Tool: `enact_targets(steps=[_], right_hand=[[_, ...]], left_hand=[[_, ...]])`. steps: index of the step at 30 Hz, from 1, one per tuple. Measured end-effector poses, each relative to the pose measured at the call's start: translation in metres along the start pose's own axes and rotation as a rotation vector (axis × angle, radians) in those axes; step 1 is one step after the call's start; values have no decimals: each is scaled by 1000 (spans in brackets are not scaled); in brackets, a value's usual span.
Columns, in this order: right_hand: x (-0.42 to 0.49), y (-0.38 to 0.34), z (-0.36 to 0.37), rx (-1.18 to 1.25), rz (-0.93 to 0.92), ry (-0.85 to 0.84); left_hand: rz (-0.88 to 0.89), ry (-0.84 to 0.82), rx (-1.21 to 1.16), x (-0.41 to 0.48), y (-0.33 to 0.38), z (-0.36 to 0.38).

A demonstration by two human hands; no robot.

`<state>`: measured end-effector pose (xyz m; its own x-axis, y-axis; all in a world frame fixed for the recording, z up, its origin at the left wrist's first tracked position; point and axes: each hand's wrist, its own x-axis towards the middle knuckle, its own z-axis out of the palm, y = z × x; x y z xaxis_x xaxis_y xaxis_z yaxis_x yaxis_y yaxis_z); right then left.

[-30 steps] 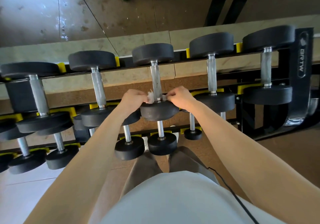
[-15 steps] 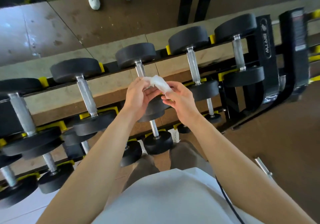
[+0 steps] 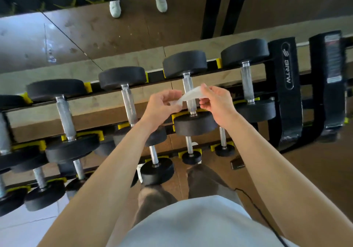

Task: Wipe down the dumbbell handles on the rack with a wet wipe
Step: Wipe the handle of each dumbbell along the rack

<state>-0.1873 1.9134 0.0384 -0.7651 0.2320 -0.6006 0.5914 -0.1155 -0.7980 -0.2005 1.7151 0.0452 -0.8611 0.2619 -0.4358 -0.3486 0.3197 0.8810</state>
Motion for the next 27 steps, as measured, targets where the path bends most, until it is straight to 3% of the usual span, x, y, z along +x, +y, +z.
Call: enact_targets(steps=[4, 6, 13, 17, 22, 27], right_hand=[[27, -22, -28, 184, 90, -204], [39, -26, -33, 144, 85, -262], [69, -31, -18, -85, 52, -129], [78, -27, -2, -218, 13, -140], [92, -18, 8, -213, 21, 71], [101, -11, 5, -180, 100, 146]], left_hand=[[-81, 87, -30, 22, 11, 28], [-96, 134, -11, 32, 14, 36], [-231, 465, -283, 67, 14, 48], [-360, 629, -444, 84, 3, 44], [-415, 562, -763, 92, -2, 50], [-442, 545, -499, 103, 0, 65]])
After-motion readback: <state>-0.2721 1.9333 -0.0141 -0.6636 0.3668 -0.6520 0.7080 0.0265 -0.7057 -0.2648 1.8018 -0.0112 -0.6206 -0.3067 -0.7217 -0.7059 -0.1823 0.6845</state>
